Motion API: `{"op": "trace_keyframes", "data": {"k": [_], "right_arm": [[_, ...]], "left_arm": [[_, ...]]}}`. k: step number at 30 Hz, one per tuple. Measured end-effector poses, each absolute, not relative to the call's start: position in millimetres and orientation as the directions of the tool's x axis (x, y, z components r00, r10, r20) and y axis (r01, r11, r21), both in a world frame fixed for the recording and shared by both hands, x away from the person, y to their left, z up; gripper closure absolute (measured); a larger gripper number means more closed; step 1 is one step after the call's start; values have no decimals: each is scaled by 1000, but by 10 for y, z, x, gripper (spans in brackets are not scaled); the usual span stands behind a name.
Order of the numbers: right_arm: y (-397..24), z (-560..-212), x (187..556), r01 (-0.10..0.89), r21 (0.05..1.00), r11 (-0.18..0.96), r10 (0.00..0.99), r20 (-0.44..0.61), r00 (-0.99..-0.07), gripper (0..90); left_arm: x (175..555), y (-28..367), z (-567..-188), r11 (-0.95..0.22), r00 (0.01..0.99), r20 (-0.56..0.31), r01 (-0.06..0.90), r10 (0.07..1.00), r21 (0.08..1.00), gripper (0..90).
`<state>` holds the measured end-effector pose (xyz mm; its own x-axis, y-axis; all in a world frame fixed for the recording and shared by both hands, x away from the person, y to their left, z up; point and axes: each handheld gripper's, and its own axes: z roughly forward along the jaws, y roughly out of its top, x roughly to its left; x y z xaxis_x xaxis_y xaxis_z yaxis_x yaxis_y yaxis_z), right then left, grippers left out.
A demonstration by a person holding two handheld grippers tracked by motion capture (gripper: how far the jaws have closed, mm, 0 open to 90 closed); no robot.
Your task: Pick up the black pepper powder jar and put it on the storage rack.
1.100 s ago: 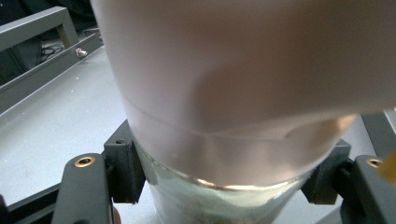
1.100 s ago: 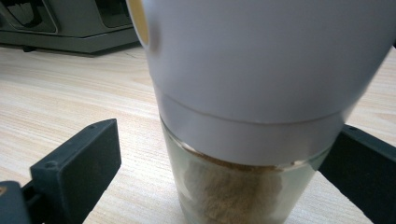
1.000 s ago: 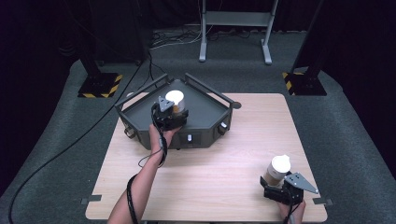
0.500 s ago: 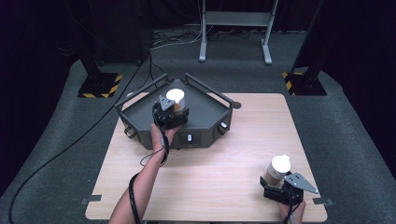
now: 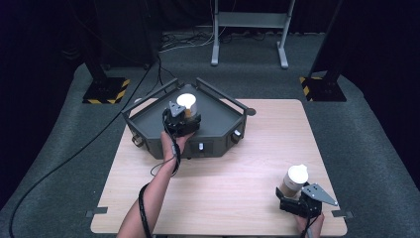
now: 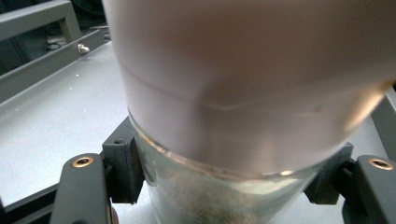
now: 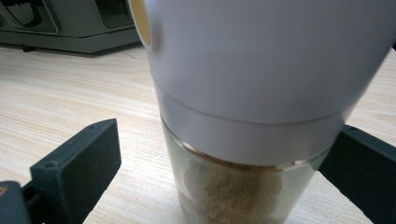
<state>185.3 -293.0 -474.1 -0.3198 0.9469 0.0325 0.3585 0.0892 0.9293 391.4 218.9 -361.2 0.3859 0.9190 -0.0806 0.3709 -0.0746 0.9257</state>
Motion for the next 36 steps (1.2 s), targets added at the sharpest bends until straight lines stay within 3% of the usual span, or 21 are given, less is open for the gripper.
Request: {"op": "trace_keyframes", "data": {"k": [13,22,36], "right_arm": [[-2933,-4741,1854,358,929,89,947,33,-321,0],[-2937,-4740,1857,360,929,89,946,34,-323,0],[-2945,-4733,1869,365,927,89,944,38,-327,0]], "left_arm": [[3890,2183,-3629,-75,384,-73,356,920,931,293],[3785,2210,-3522,-84,362,-71,396,930,915,92],[3183,2436,-3564,-181,440,-8,385,898,905,12]]}}
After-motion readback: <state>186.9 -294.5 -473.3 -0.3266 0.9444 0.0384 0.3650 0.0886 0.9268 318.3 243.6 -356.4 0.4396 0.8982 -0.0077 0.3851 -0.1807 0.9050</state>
